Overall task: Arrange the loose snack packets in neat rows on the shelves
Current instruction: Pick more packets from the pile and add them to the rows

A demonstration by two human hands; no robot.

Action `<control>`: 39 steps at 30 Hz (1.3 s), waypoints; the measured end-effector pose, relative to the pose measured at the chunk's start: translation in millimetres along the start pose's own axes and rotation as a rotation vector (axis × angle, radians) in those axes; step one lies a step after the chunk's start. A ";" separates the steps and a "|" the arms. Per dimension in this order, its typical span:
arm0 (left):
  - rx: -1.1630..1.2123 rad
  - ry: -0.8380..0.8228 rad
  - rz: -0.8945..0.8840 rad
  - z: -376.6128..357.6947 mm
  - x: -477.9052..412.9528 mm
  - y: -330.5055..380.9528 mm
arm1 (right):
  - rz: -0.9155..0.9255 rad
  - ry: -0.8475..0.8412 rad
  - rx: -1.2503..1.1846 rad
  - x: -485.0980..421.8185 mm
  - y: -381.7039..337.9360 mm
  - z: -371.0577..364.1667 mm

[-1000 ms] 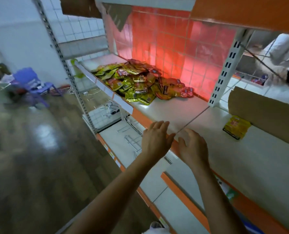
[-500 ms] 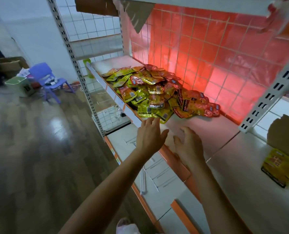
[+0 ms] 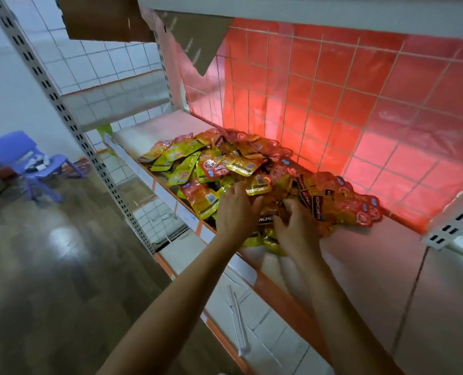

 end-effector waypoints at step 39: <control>1.232 -0.852 0.349 -118.8 68.0 81.3 | -0.620 0.512 -0.442 110.4 115.1 92.2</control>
Point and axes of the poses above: each hand's wrist, its own x-axis away from the middle knuckle, its own z-axis out of the back of the hand, y = z × x, the point moved 9 cm from there along -x, towards the middle knuckle, and after that the axes turned 6 degrees about x, right-handed, at the moved point
